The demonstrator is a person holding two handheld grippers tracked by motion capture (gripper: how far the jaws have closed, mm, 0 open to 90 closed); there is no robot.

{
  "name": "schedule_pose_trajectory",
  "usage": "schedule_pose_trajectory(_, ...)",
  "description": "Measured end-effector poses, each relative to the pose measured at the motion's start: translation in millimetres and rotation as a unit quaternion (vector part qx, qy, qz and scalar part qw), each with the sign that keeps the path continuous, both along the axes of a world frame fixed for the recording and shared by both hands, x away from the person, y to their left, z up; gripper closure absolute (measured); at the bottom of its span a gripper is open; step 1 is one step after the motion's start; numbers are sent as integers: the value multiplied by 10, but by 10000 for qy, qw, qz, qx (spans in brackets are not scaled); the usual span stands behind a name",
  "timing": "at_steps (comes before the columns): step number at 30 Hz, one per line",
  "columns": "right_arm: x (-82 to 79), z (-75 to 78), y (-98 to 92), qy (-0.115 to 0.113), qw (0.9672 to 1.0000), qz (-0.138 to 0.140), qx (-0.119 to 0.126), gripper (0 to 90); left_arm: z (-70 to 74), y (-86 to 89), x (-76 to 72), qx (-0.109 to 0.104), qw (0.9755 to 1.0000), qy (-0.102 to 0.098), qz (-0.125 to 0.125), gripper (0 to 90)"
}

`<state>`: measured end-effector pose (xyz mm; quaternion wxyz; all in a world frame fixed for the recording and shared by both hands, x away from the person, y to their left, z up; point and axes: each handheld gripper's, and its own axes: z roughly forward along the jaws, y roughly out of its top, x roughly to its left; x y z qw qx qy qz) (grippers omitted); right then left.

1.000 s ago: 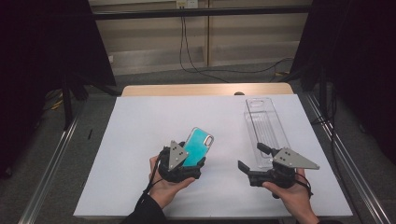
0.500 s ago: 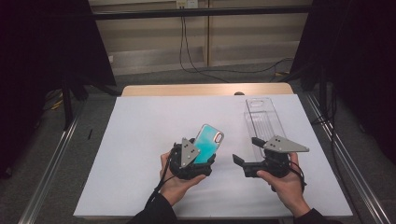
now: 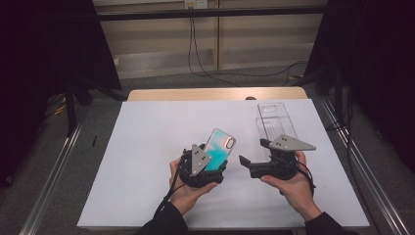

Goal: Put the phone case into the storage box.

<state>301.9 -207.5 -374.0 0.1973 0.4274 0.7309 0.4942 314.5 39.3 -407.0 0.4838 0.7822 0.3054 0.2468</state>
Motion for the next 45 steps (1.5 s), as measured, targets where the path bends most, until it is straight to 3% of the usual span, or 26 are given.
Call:
schedule_pose_trajectory(7, 78, -4, 40, 261, 9996, 58, -7, 129, -10, -13, -1, 64, 9999, -92, 37, 169)
schedule_pose_trajectory(11, 117, 10, 74, 297, 9995, 120, -66, 162, -10, -26, 10, 72, 9999, -117, 80, 169)
schedule_pose_trajectory(16, 157, 79, 77, 131, 9997, 51, -190, 208, 11, -28, 20, 51, 9998, -140, 104, 169)
schedule_pose_trajectory(20, 186, 99, 76, 133, 9998, 25, -172, 256, 3, -38, 39, 19, 9998, -125, 130, 169)
schedule_pose_trajectory(29, 229, 111, 48, 532, 9986, -35, -65, 301, -30, -98, 46, 112, 9996, -193, 156, 169)
schedule_pose_trajectory(35, 305, 127, 30, 901, 9959, -121, -25, 338, -36, -132, 80, 65, 9996, -200, 174, 169)
schedule_pose_trajectory(45, 349, 115, 90, 1149, 9933, -103, 71, 442, -54, -155, 69, 96, 9995, -227, 176, 169)
